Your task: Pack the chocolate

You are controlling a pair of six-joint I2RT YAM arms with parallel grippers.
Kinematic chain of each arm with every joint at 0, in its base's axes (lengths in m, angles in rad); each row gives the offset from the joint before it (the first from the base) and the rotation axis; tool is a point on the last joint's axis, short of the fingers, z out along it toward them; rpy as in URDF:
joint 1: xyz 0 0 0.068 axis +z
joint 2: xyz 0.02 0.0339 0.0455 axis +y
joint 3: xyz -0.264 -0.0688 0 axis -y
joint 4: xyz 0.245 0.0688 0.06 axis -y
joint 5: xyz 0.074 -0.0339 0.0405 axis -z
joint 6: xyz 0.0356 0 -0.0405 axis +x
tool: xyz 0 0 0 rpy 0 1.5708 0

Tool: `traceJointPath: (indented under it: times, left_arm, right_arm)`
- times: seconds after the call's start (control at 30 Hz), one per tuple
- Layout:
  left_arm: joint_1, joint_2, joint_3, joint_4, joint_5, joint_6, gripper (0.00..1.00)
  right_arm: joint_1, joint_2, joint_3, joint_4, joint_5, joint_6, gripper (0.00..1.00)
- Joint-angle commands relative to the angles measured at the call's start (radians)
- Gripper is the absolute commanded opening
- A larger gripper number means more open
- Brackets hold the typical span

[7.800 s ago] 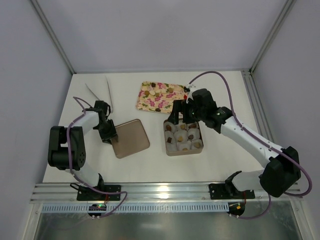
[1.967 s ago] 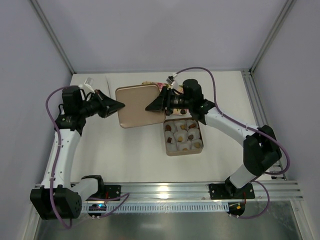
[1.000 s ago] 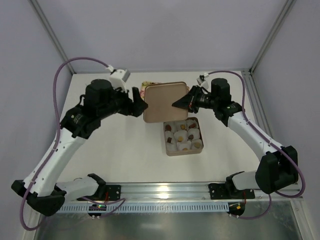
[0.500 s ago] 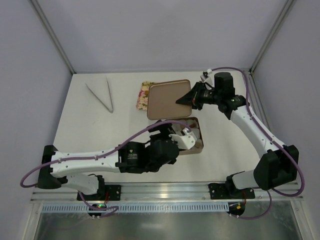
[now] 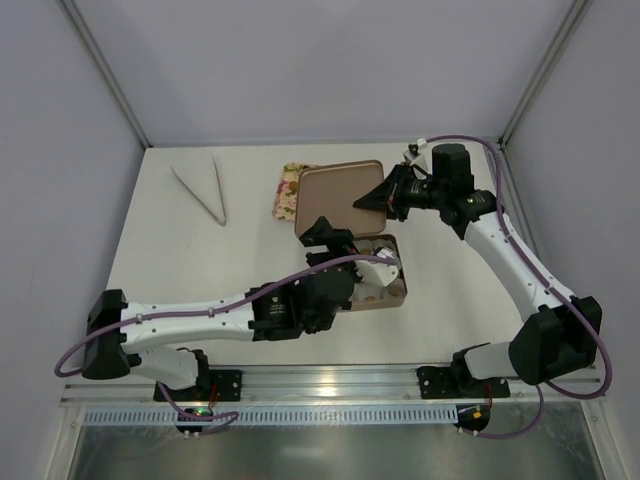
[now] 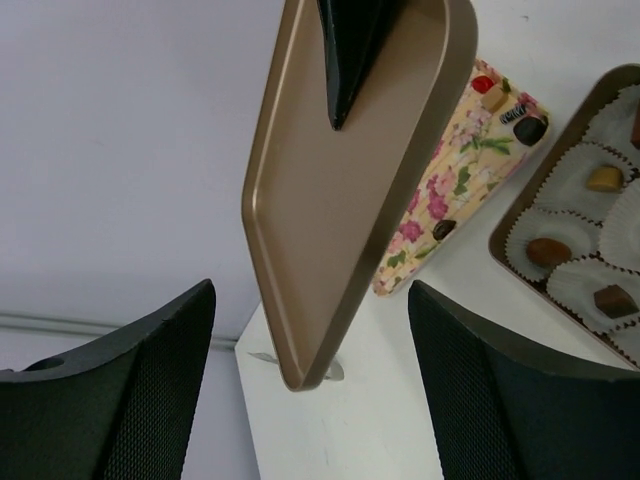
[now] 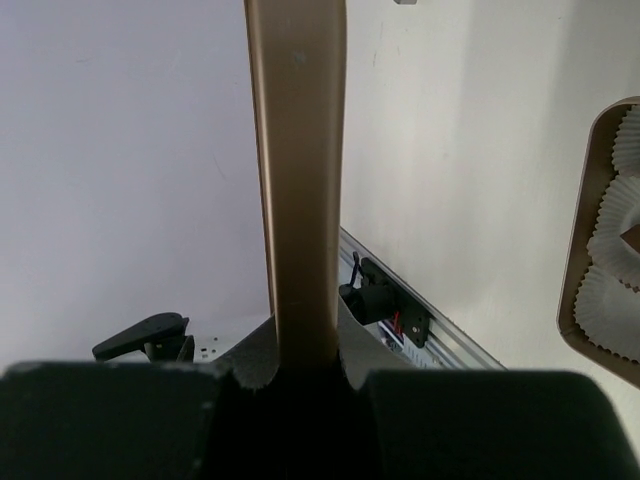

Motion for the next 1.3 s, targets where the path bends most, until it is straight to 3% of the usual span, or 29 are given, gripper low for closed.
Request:
traceJointPath:
  times: [0.0, 0.23, 0.33, 0.37, 0.5, 0.57, 0.6, 0.63, 0.7, 0.73, 0.87, 0.97, 1.17, 1.27]
  left_arm:
    - [0.018, 0.026, -0.014, 0.224, -0.006, 0.162, 0.75]
    - [0.032, 0.068, -0.034, 0.348, -0.006, 0.285, 0.62]
    - [0.040, 0.083, -0.057, 0.482, -0.027, 0.378, 0.46]
    - [0.040, 0.088, -0.063, 0.541, -0.030, 0.397, 0.32]
    - [0.045, 0.099, -0.066, 0.588, -0.024, 0.449, 0.00]
    - [0.045, 0.102, -0.060, 0.588, -0.014, 0.457, 0.00]
    - [0.043, 0.100, -0.059, 0.589, -0.011, 0.457, 0.00]
    - [0.042, 0.097, -0.051, 0.586, -0.007, 0.451, 0.00]
    - [0.040, 0.088, -0.016, 0.521, 0.008, 0.381, 0.00]
    - [0.040, 0.076, 0.003, 0.411, 0.017, 0.336, 0.00]
    - [0.040, 0.056, 0.081, 0.180, 0.083, 0.125, 0.00]
    - [0.038, 0.053, 0.119, 0.077, 0.115, 0.014, 0.00]
    - [0.052, 0.062, 0.260, -0.208, 0.276, -0.286, 0.00]
    - [0.097, 0.054, 0.320, -0.328, 0.487, -0.500, 0.00]
  right_arm:
    - [-0.002, -0.074, 0.016, 0.013, -0.045, 0.027, 0.04]
    - [-0.002, -0.106, 0.013, 0.006, -0.053, 0.037, 0.04]
    - [-0.003, -0.117, 0.003, 0.004, -0.056, 0.039, 0.04]
    - [-0.003, -0.119, -0.001, 0.009, -0.057, 0.039, 0.04]
    - [-0.003, -0.128, -0.005, 0.013, -0.059, 0.043, 0.04]
    - [-0.002, -0.134, -0.002, 0.019, -0.054, 0.034, 0.16]
    - [-0.003, -0.136, 0.001, 0.016, -0.048, 0.027, 0.27]
    - [-0.003, -0.137, 0.013, -0.005, -0.039, 0.013, 0.47]
    - [-0.005, -0.134, 0.033, -0.036, 0.009, -0.045, 0.62]
    - [-0.011, -0.139, 0.051, -0.063, 0.057, -0.083, 0.73]
    - [-0.046, -0.163, 0.059, -0.067, 0.166, -0.124, 0.94]
    - [-0.090, -0.198, 0.038, -0.022, 0.216, -0.130, 1.00]
    - [-0.221, -0.290, -0.016, 0.068, 0.250, -0.124, 1.00]
    - [-0.293, -0.323, -0.022, 0.030, 0.300, -0.165, 1.00]
